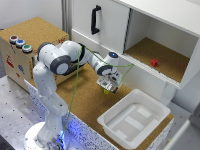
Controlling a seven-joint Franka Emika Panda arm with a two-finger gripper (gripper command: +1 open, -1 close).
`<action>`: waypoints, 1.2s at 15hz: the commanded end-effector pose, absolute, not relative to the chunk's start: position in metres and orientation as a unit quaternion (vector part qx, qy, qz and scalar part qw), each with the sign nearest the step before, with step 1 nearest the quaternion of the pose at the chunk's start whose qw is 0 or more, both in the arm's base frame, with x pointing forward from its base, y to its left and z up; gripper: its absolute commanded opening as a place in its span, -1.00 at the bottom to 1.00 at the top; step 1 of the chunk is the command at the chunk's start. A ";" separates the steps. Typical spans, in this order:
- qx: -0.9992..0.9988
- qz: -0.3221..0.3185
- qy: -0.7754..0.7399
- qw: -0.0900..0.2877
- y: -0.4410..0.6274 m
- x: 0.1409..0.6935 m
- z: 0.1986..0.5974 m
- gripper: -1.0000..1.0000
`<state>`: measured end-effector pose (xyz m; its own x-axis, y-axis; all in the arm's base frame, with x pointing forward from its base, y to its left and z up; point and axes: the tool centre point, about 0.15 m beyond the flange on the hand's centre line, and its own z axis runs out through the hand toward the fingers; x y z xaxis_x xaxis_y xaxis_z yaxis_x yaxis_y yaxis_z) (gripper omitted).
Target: Push the yellow block to the left
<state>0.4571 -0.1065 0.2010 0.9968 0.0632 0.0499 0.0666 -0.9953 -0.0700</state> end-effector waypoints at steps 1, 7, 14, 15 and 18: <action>-0.998 0.004 -0.032 0.059 -0.130 0.470 0.204 -1.00; -0.997 -0.025 -0.062 0.036 -0.117 0.469 0.247 1.00; -0.995 -0.029 -0.092 -0.007 -0.122 0.455 0.256 1.00; -0.995 -0.028 -0.100 -0.008 -0.124 0.453 0.252 1.00; -0.988 -0.013 -0.153 -0.001 -0.125 0.440 0.237 1.00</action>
